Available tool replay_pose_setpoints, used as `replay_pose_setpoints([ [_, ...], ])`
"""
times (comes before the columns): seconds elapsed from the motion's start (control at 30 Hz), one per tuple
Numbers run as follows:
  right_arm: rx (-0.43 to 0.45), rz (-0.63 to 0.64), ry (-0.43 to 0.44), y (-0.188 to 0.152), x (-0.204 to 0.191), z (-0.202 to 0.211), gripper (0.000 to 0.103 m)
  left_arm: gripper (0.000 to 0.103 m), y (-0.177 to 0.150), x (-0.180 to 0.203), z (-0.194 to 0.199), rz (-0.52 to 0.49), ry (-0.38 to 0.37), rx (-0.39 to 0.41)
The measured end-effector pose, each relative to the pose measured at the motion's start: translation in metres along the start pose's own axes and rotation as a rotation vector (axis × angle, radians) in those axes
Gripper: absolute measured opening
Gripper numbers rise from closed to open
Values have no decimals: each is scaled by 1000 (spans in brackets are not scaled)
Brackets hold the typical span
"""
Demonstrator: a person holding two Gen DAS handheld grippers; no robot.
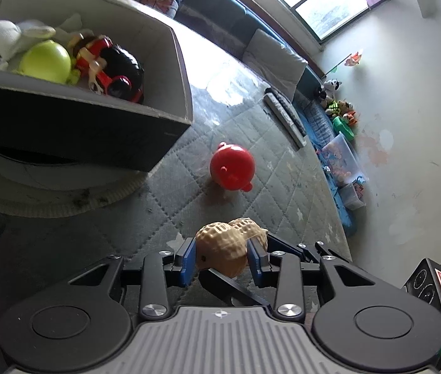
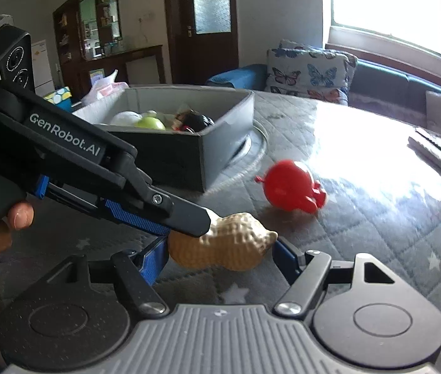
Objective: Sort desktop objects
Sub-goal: 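Close the left tool on the tan peanut-shaped toy and lift it, then carry the peanut toy into the white box and open the left tool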
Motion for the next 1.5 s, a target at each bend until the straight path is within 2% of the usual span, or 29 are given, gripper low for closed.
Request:
replay_pose_setpoints([
  [0.23,46,77,14,33,-24,1,71,36,7,-9,32,30,3,75],
  [0.47,53,121,44,50,-44,-11,69,36,15,-26,54,90,5,127],
  [0.73,92,159,64,70,-59,-14,69,36,26,-32,75,115,8,187],
  [1.1,180,246,85,125,-76,-26,68,36,72,-39,103,129,38,282],
  [1.27,174,232,121,144,-76,-52,67,36,94,-57,99,168,54,284],
  [1.5,113,215,162,141,-67,-87,66,36,106,-80,76,208,88,238],
])
Point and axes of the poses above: each gripper's, at about its wrist camera, not at the fingertips, and z roughly against the way its jaws point, x to its right, y to its top, the point moved 6 cm from there along -z, roughly the way its jaws point, and after that the axes turned 3 degrees about -x, right-handed, at the moved point
